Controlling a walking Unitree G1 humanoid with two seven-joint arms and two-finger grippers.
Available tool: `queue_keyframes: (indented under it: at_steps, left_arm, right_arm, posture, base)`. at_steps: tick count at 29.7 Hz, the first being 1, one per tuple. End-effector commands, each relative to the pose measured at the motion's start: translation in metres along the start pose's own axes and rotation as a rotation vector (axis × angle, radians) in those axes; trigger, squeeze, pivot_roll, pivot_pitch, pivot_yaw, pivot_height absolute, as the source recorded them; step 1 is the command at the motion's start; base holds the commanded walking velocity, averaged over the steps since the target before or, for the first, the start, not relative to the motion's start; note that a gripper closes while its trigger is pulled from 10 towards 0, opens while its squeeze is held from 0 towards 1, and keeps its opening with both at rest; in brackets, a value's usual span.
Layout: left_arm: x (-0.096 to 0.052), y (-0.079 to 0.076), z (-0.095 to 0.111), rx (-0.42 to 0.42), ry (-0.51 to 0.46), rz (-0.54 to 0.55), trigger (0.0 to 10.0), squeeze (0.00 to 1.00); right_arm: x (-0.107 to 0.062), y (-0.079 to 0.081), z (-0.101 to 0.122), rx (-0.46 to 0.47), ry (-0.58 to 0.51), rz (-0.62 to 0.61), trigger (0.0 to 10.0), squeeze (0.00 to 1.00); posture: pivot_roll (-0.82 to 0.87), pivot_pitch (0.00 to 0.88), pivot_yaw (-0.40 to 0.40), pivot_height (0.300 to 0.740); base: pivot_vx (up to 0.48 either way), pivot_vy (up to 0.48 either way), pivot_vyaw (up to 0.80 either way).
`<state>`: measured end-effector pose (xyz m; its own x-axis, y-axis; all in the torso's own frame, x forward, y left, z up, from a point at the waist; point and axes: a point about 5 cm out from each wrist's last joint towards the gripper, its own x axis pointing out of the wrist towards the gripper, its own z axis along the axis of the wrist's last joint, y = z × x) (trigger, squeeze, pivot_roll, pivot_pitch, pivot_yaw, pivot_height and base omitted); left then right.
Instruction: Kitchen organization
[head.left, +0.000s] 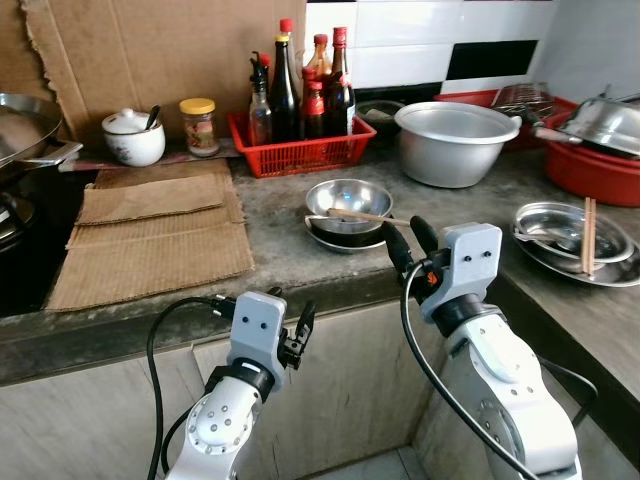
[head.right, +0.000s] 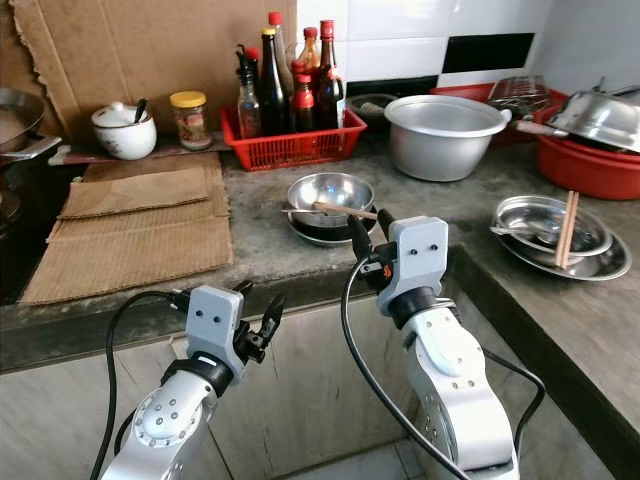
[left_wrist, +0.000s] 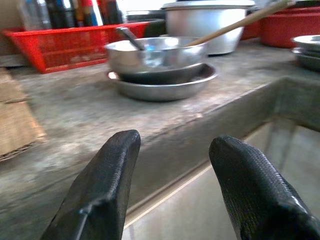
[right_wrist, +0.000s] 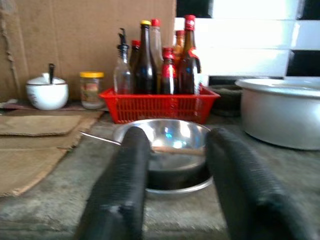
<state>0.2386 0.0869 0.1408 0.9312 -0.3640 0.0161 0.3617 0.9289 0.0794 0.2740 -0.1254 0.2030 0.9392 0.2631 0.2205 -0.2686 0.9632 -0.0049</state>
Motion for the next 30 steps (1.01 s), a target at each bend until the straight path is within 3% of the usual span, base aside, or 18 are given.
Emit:
queue_keyframes:
  at_steps: [1, 5, 10, 11, 16, 30]
  left_arm:
    - [-0.001, -0.001, 0.001, 0.004, 0.0, -0.002, 10.0, 0.0]
    - [-0.001, -0.002, 0.001, 0.003, 0.0, -0.003, 10.0, 0.0]
    - [-0.004, -0.005, 0.0, -0.004, 0.005, -0.021, 10.0, 0.0]
    - [-0.004, -0.007, 0.001, -0.01, 0.0, -0.031, 10.0, 0.0]
    - [-0.006, -0.01, 0.001, -0.019, -0.004, -0.041, 10.0, 0.0]
    - [-0.006, -0.012, 0.001, -0.024, -0.005, -0.048, 10.0, 0.0]
  right_arm:
    - [0.004, -0.001, 0.004, -0.009, -0.022, -0.002, 10.0, 1.0]
    - [0.008, -0.002, 0.003, -0.005, -0.028, -0.008, 10.0, 1.0]
    - [0.027, -0.006, -0.001, 0.031, -0.025, -0.036, 10.0, 1.0]
    - [0.032, -0.008, -0.006, 0.065, -0.007, -0.064, 10.0, 0.0]
    - [0.039, -0.012, -0.012, 0.155, 0.006, -0.111, 10.0, 0.0]
    - [0.052, -0.009, -0.015, 0.221, 0.006, -0.114, 10.0, 0.0]
  posture:
    - [0.0, 0.002, -0.047, 0.74]
    - [0.01, 0.004, -0.049, 0.74]
    - [0.02, 0.005, -0.057, 0.74]
    - [0.02, 0.006, -0.061, 0.74]
    - [0.03, 0.003, -0.062, 0.74]
    - [0.03, 0.0, -0.065, 0.74]
  base:
    - [0.0, 0.0, 0.0]
    - [0.0, 0.0, 0.0]
    - [0.0, 0.0, 0.0]
    - [0.0, 0.0, 0.0]
    - [0.0, 0.0, 0.0]
    - [0.0, 0.0, 0.0]
